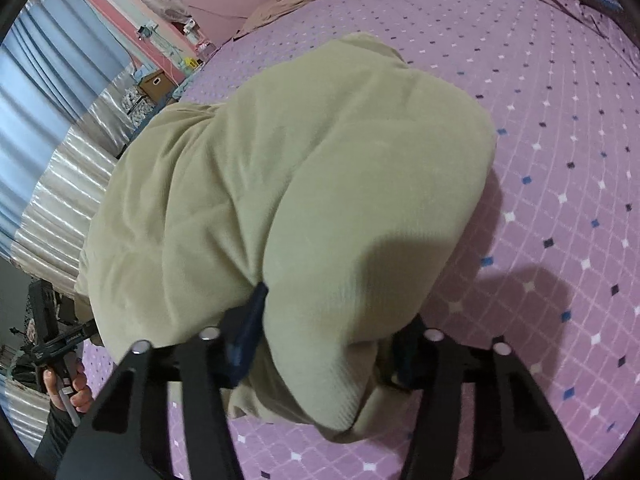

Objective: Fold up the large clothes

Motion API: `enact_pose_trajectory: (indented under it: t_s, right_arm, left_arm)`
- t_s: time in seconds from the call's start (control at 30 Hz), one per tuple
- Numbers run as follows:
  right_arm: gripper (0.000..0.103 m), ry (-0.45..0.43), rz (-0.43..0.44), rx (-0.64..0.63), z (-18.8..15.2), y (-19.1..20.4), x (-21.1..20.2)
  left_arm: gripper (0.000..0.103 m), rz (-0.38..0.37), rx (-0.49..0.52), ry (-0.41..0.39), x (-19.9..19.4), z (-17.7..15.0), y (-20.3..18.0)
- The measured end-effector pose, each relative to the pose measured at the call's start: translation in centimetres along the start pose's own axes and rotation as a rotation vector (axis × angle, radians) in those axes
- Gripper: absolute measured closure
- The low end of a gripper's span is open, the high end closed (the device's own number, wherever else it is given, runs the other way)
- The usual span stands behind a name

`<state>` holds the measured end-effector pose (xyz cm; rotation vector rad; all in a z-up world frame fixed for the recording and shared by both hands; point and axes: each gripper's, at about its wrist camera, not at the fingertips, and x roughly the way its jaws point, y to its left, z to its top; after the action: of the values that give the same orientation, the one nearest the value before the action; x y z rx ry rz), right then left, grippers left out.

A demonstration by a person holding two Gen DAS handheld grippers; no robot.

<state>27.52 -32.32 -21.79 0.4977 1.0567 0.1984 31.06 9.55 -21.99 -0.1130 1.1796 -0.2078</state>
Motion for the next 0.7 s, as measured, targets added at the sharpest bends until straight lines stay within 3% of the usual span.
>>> enact_pose_trajectory:
  t_s: [0.1,0.27,0.43,0.57,0.7]
  right_arm:
    - [0.067,-0.006,-0.035,-0.029,0.5,1.1,-0.7]
    - [0.073,-0.043,-0.117,-0.108,2.9,4.8,-3.6]
    - [0.076,-0.204,-0.135,-0.266,4.2,11.5,-10.7]
    - [0.076,-0.32,-0.117,-0.379,1.4,14.2,-16.6]
    - [0.076,-0.368,-0.127,-0.416,-4.4,12.1,-21.6]
  left_arm:
    - [0.065,0.03,0.01,-0.002,-0.4,1.0,-1.3]
    - [0.071,0.087,0.035,-0.043,-2.6,2.2,-2.3]
    - [0.074,0.119,0.031,-0.122,-7.0,3.1,-3.0]
    - [0.074,0.121,0.044,-0.194,-12.1,-0.4,-4.4]
    - [0.074,0.093,0.052,-0.248,-16.4,-7.2,-5.8]
